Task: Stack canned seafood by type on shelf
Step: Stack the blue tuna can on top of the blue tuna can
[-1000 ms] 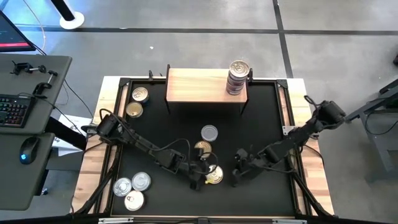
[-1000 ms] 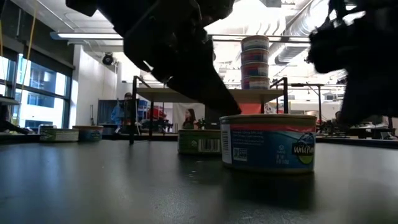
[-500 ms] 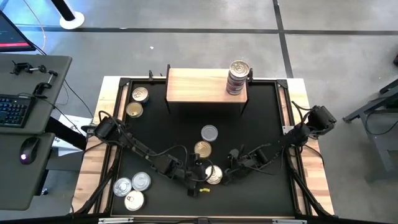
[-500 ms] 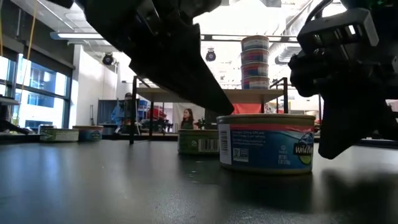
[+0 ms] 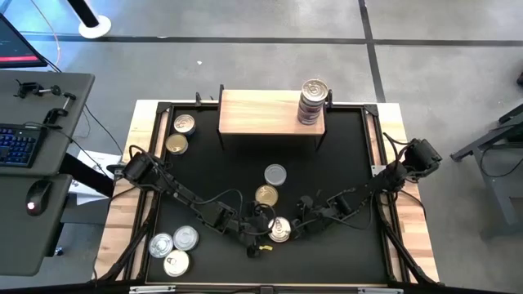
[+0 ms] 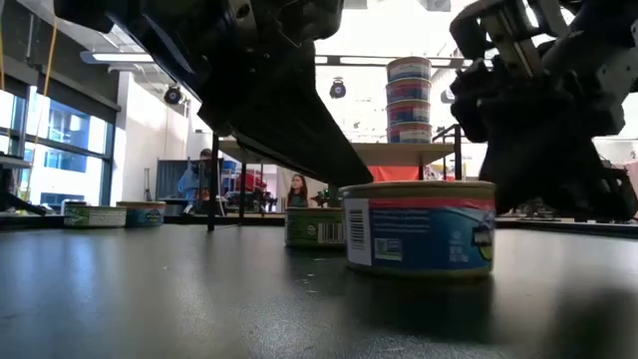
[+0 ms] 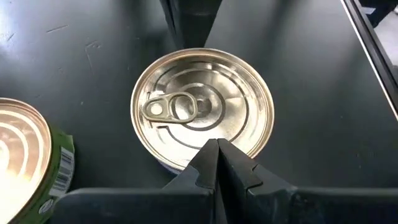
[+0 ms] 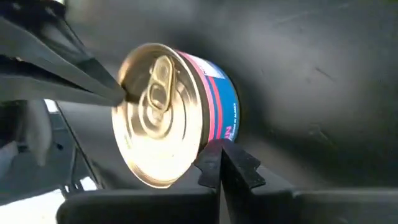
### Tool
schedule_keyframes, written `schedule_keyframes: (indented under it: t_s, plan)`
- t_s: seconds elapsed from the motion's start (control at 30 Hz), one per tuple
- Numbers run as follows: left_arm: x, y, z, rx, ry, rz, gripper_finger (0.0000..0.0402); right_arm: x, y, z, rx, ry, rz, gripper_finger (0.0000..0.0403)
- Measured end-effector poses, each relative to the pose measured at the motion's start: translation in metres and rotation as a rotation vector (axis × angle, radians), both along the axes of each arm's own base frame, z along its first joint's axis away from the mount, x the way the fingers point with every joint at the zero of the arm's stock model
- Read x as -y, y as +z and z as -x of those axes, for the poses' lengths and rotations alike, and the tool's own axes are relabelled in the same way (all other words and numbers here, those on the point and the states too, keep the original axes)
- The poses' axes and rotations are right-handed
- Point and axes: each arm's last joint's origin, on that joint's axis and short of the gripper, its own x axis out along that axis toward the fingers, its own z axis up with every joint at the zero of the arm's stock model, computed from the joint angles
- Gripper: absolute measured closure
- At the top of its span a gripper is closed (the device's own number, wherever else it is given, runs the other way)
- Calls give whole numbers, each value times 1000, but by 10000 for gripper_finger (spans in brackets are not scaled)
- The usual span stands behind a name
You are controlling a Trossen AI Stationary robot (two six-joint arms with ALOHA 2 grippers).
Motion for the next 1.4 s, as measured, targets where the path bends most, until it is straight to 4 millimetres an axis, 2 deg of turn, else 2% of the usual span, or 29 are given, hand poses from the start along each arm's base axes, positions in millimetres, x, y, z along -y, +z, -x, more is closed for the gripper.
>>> schedule_keyframes:
  t_s: [0.33,0.47,0.7,0.87,1.03,1.13,1.2,1.4]
  plan:
    - [-3,-6,9,-111,-12,-69,402,-10,24,-17,123,43,-25,403]
    - [-7,-17,11,-163,-33,-112,402,-12,33,-22,155,65,-8,403]
    - [-8,-13,17,-207,-41,-144,401,-17,50,-32,210,157,20,403]
    - [-9,1,31,-272,-39,-194,401,-14,83,-40,308,334,120,403]
    - [-6,20,46,-266,45,-207,401,-11,115,-53,348,547,328,399]
    - [2,33,52,-190,112,-179,401,-8,129,-59,299,681,479,370]
    - [9,37,56,-148,159,-144,401,-8,130,-64,243,775,564,332]
    - [35,41,70,-46,278,11,401,-16,121,-81,82,1071,714,173]
